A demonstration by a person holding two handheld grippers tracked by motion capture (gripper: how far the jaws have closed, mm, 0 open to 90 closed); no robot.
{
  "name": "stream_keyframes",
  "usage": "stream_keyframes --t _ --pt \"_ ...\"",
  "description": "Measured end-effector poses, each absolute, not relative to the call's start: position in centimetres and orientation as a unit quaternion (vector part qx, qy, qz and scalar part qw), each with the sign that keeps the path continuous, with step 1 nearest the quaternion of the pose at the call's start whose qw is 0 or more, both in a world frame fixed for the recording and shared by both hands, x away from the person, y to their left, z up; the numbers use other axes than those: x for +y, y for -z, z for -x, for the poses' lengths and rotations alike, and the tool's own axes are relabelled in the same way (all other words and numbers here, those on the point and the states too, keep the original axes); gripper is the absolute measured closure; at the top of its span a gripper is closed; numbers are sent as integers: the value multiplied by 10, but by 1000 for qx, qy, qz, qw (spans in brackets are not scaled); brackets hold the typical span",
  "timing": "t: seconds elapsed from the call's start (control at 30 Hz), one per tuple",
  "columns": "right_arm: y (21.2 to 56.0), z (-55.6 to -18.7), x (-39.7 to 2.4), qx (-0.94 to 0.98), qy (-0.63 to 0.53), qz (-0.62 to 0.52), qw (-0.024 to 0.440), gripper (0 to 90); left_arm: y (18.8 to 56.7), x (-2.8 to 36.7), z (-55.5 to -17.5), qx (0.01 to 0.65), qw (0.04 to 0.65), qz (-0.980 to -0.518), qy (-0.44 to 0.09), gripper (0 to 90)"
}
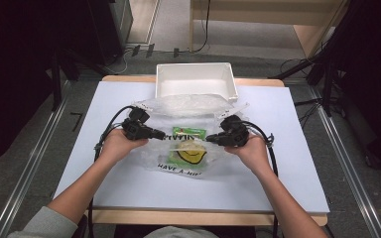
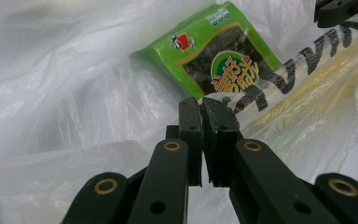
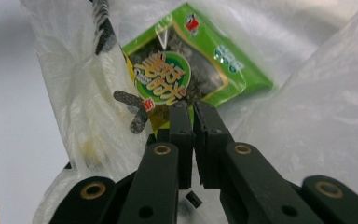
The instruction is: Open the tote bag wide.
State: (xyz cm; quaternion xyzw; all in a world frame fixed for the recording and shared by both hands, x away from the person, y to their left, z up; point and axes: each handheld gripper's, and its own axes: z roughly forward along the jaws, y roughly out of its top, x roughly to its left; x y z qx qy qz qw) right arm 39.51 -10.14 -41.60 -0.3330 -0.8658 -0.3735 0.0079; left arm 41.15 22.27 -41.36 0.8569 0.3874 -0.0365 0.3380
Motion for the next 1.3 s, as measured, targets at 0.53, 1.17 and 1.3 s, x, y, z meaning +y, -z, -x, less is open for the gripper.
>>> stream_keyframes --t 0.53,1.17,1.3 --pt "442 -375 -99 -867 365 339 1 877 442 226 -392 402 323 -855 50 881" --pt "460 -350 -106 -867 357 349 -8 876 456 241 -356 406 328 -852 41 875" --pt "463 -344 -107 -873 343 347 -22 878 455 247 -349 410 322 -852 37 873"
